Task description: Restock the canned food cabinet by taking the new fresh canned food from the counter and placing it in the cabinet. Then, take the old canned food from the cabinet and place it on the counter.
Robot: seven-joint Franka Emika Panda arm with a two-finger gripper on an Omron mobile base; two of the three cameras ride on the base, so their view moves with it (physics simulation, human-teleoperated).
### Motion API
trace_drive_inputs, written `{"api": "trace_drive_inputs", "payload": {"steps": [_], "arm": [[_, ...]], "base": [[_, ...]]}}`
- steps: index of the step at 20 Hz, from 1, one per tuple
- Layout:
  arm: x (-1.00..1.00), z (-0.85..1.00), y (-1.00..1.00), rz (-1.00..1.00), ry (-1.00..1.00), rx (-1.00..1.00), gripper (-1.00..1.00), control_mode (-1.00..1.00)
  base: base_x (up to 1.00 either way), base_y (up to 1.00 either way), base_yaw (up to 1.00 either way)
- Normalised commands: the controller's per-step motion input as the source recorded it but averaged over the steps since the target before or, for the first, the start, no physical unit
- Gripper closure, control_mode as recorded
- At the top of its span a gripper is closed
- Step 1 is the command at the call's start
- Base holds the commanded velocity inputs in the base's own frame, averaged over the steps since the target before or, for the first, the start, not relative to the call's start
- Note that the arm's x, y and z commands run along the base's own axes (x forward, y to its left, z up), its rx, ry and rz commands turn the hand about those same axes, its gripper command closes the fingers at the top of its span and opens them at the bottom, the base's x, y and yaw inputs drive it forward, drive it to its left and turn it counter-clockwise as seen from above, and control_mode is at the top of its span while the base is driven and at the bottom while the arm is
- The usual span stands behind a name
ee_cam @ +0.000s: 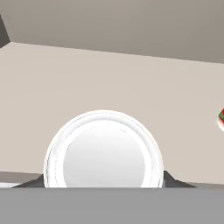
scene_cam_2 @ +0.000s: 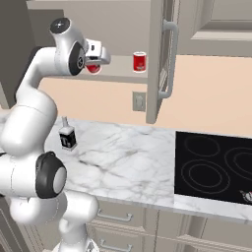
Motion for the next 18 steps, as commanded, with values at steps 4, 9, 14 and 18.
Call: {"api": "trace_drive_inputs", "payload": {"steps": [4,9,14,18], "arm": [[0.37,0.00,0.00,-0.06,0.00,0.02,1.00,-1.00],[0.41,0.00,0.00,-0.07,-0.03,0.09,-1.00,-1.00],[0.18,0.00,-0.09,-0.03,-0.01,0.03,-1.00,-1.00],[0.01,0.00,0.00,0.00,0.00,0.00,-1.00,-1.00]], "base": [[0.00,0.00,0.00],[0.00,0.00,0.00],[0.00,0.00,0.00],[0.00,0.00,0.00]]}}
